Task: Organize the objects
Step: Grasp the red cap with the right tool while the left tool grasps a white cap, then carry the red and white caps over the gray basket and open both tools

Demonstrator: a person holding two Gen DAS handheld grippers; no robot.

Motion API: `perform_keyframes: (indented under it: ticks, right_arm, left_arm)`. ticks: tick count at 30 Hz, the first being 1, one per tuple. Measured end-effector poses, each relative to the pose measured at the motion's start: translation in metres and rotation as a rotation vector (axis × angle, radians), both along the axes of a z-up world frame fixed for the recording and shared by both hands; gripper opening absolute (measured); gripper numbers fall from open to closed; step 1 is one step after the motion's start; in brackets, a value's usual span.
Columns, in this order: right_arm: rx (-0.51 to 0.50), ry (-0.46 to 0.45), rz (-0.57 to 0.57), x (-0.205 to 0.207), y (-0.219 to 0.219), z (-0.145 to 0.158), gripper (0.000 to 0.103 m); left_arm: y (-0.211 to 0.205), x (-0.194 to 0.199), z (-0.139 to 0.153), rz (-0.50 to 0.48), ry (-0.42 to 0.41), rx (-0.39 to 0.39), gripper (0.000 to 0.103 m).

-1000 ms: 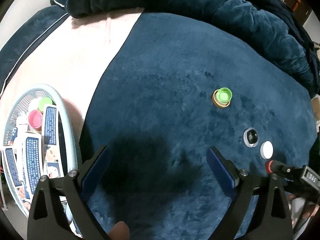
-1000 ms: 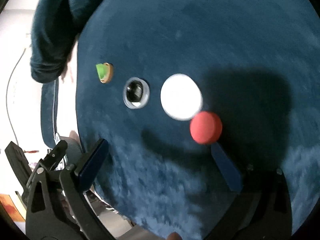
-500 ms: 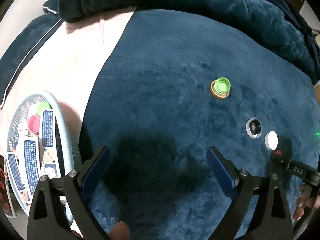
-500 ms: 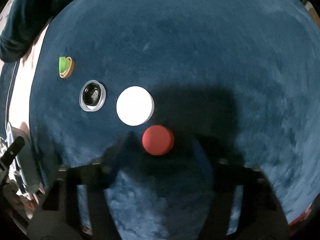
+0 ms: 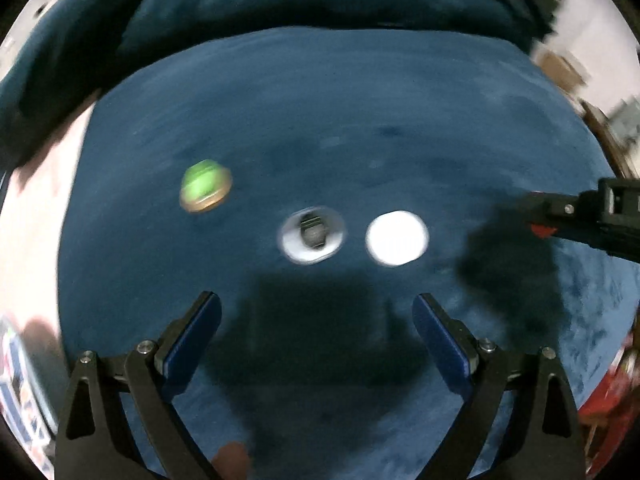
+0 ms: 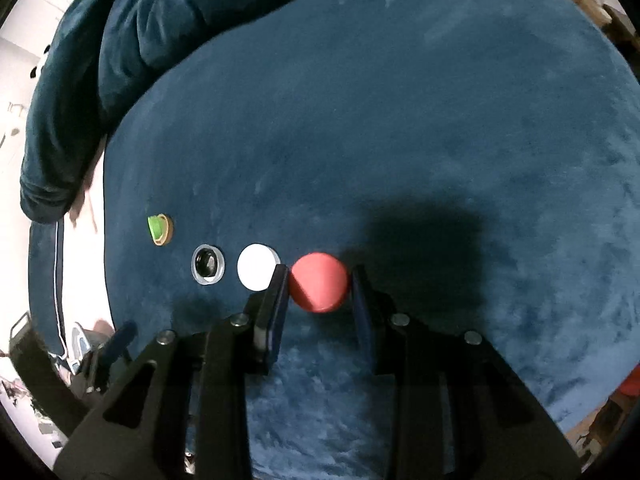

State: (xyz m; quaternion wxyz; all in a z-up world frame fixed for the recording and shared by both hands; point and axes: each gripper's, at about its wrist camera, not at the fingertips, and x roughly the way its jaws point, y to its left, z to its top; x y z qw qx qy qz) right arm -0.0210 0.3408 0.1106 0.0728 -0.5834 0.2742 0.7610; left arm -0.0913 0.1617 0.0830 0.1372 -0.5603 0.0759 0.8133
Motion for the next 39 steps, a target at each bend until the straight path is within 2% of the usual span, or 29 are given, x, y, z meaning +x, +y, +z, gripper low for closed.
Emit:
perform_keyframes:
  ticks: [2,5,6,12,13,14,15,21,27,32,39]
  right_arm:
    - [-0.012,0.009,-0.013,0.000,0.001,0.002,0.032]
    - [-0.023,0.008,-0.029,-0.002,-0.001,-0.003,0.032]
    - [-0.024,0.005,-0.033,-0.009,-0.011,-0.005,0.032]
    - [-0.015,-0.007,-0.012,-0.014,-0.012,-0.006,0.032]
    - [-0.013,-0.007,-0.008,-0.014,-0.011,-0.005,0.032]
    - [-0.011,-0.007,-0.006,-0.015,-0.011,-0.006,0.032]
    - [-0.011,-0.009,-0.004,-0.014,-0.009,-0.006,0.032]
    - [-0.019,-0.016,-0.016,-0.013,-0.007,-0.008,0.032]
    - [-0.039,-0.006,-0.002,-0.014,-0.018,-0.007,0.032]
    - [-0.057,0.006,0.024,-0.019,-0.039,-0.004,0.032]
    - [-0.081,0.044,0.137,-0.035,-0.099,0.009,0.032]
  left_arm:
    - [0.020,-0.006,-0.004,-0.048,0.019,0.010,0.087]
    - [0.037,-0.016,-0.013,-0.070,0.046,0.017,0.083]
    - [0.040,-0.019,-0.018,-0.072,0.044,0.020,0.081]
    - [0.049,-0.033,-0.043,-0.098,0.017,-0.005,0.078]
    - [0.050,-0.034,-0.045,-0.106,0.018,-0.007,0.070]
    - [0.051,-0.034,-0.046,-0.114,0.025,-0.014,0.048]
    - [0.050,-0.034,-0.046,-0.116,0.033,-0.027,0.041]
    - [0.028,-0.034,-0.036,-0.080,-0.008,0.072,0.041]
    - [-0.011,-0.023,-0.003,-0.038,0.008,0.152,0.041]
    - [-0.046,-0.012,0.026,-0.006,0.052,0.166,0.041]
    - [-0.116,0.011,0.071,0.151,0.135,0.131,0.041]
